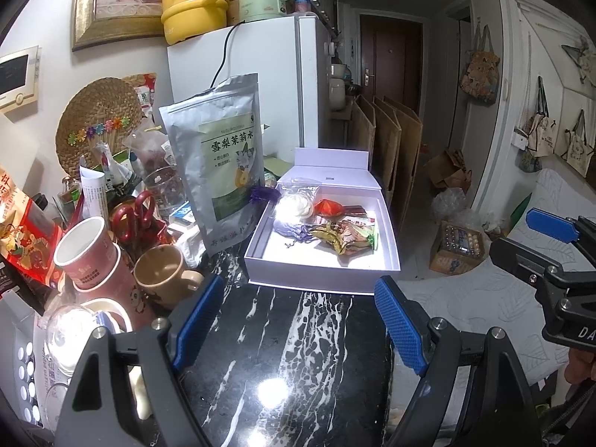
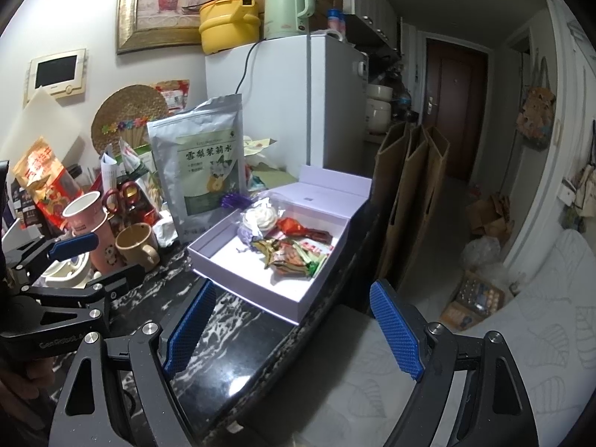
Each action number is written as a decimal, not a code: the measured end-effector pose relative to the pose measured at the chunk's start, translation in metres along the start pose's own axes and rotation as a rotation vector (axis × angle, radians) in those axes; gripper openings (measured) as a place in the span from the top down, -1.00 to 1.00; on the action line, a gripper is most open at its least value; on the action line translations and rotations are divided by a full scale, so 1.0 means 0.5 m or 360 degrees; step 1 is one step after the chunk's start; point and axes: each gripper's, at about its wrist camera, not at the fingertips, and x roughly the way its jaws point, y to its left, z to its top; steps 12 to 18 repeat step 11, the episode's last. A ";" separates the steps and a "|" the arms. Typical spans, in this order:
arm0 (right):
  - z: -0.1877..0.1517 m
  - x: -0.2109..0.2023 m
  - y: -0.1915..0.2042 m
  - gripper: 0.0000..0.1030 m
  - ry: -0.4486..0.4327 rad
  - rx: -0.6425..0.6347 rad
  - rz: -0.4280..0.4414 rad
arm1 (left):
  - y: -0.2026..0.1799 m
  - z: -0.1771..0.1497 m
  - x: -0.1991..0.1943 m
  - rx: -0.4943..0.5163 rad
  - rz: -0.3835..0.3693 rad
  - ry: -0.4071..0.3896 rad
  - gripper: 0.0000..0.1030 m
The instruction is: Organize soft objects
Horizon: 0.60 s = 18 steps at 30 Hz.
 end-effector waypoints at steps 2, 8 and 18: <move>0.000 0.000 0.000 -0.67 0.0002 0.0002 -0.0002 | -0.002 -0.001 0.001 0.0004 -0.0004 0.0004 -0.62; 0.002 0.000 -0.003 -0.67 0.0005 0.0008 -0.0009 | -0.005 -0.001 0.001 0.0007 -0.0019 0.0010 -0.62; 0.002 0.000 -0.003 -0.67 0.0003 0.0010 -0.0011 | -0.004 -0.001 0.001 0.0005 -0.0021 0.0010 -0.62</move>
